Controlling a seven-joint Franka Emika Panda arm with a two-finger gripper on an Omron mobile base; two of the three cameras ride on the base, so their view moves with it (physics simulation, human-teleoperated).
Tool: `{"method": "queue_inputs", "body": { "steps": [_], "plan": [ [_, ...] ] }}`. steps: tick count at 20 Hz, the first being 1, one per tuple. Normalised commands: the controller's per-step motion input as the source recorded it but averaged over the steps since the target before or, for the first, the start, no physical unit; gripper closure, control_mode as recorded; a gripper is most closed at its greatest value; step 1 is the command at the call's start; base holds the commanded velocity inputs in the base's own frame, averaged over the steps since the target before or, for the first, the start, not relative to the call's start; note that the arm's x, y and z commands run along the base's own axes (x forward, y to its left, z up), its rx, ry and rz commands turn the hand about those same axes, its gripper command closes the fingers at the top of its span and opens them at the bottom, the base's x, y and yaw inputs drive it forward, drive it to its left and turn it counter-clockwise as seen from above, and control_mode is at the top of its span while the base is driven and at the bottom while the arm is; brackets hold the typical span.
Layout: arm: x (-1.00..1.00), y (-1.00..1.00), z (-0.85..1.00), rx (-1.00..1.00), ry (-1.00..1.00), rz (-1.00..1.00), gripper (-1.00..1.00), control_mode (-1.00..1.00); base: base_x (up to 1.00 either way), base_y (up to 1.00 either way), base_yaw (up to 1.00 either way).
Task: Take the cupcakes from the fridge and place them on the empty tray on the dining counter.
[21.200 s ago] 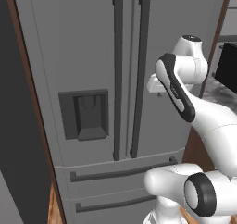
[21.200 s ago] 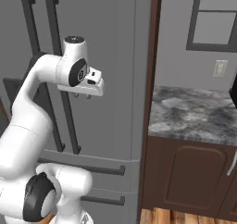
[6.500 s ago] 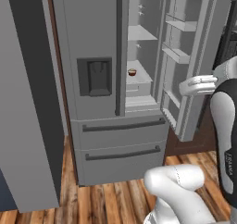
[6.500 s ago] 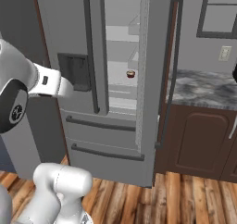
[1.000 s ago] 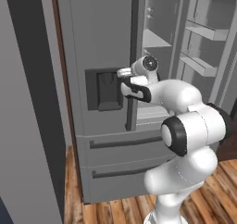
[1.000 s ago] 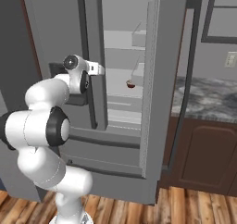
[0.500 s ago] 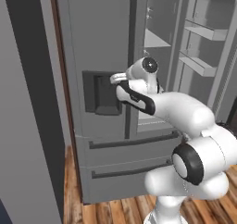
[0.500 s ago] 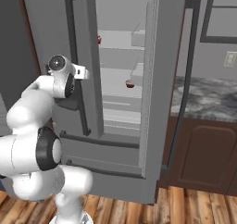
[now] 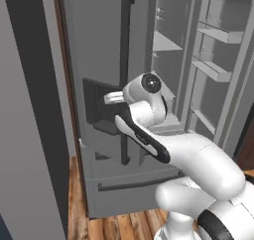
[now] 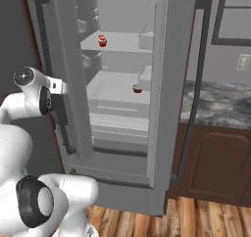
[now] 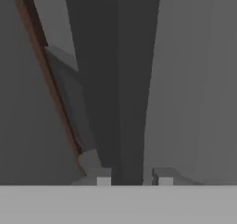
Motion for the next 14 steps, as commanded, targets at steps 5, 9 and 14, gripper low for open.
{"method": "queue_inputs", "body": {
  "steps": [5, 9, 14],
  "plan": [
    [-1.0, -0.63, 0.94, 0.11, -0.21, 0.0, 1.0, -1.0, 0.0, 0.0, 0.0],
    [-1.0, -0.84, 0.93, 0.17, -0.28, 0.0, 1.0, -1.0, 0.0, 0.0, 0.0],
    [-0.22, -0.97, 0.21, 0.77, 0.0, 0.16, 1.0, -1.0, 0.0, 0.0, 0.0]
  ]
}}
